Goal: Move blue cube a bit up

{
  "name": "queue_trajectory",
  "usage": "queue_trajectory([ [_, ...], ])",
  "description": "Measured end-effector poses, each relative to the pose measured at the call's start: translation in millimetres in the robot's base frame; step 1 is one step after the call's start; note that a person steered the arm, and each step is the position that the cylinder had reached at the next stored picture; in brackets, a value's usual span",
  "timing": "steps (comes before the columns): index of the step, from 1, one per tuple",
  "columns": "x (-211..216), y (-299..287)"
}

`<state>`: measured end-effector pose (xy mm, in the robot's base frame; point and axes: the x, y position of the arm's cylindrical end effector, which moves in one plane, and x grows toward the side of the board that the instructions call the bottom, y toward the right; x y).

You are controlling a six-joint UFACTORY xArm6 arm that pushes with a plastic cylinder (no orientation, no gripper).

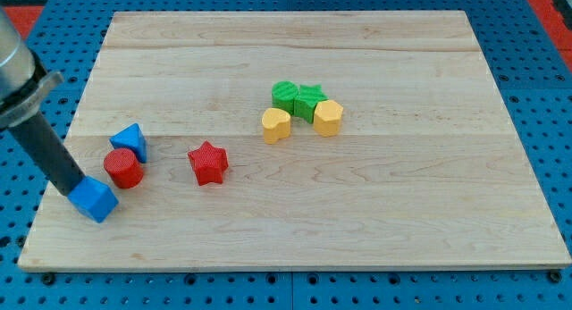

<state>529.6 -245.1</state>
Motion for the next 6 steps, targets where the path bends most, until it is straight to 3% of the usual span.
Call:
queue_trajectory([
  [2,26,-13],
  [5,53,59],
  [6,57,119],
])
